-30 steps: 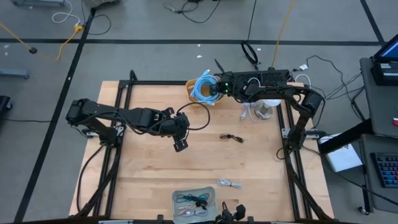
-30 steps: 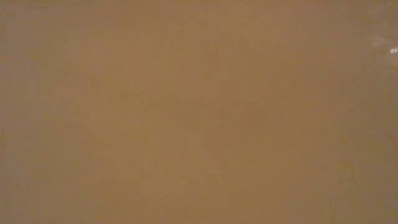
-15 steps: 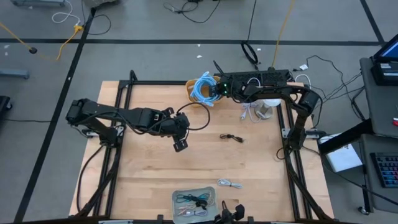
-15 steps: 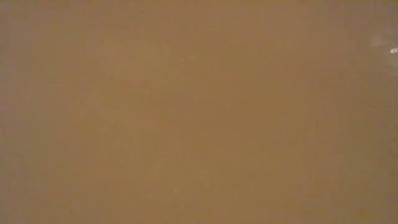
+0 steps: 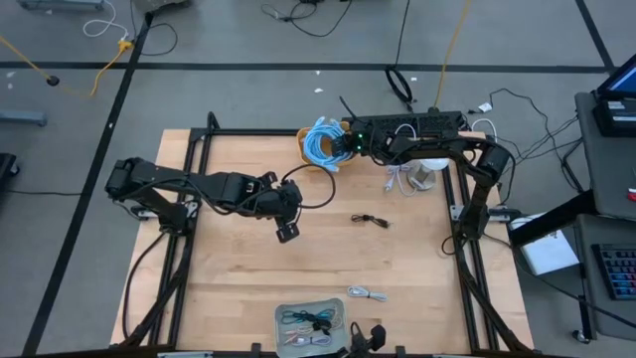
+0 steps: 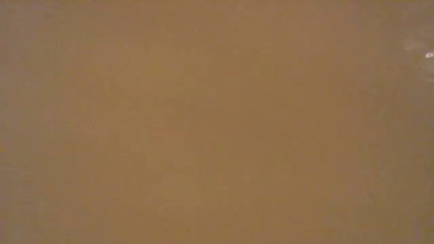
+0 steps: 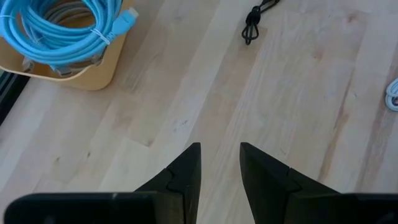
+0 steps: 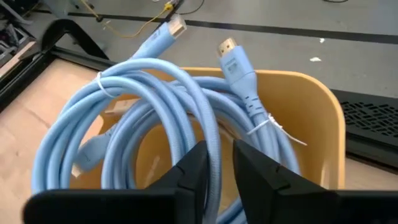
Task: Pick & Place USB Port
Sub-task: Put the HDMI cable into the yellow bin
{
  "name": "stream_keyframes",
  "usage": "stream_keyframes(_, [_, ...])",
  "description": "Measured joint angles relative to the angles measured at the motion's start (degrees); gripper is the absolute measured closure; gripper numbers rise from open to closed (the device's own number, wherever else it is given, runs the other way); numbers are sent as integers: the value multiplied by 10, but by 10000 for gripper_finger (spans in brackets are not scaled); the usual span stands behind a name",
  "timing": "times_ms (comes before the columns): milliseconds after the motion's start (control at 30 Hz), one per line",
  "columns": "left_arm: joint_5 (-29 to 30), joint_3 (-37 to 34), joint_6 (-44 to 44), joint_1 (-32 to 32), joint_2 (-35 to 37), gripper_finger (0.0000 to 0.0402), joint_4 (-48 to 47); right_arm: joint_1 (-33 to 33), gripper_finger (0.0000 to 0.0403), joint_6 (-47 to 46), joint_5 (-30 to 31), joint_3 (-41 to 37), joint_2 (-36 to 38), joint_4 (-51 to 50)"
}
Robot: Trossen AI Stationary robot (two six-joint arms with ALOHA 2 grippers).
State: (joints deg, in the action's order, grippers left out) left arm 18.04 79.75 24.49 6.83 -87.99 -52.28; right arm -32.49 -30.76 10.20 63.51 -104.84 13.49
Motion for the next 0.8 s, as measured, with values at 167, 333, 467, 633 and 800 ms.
stream_keyframes(167, [0,0,0,2,0,286,-2,0,298,-5,2,0,0,-2])
stream_keyframes(333, [0,0,0,8,0,286,-3,0,277,-24,30,0,0,-7])
stream_keyframes(467, [0,0,2,10,0,286,-6,0,278,-42,49,0,0,-23])
stream_keyframes(633, [0,0,9,12,0,286,-14,-1,286,-42,50,0,1,-22])
stream_keyframes(800, [0,0,11,12,0,286,-15,-1,277,-20,49,0,4,-18])
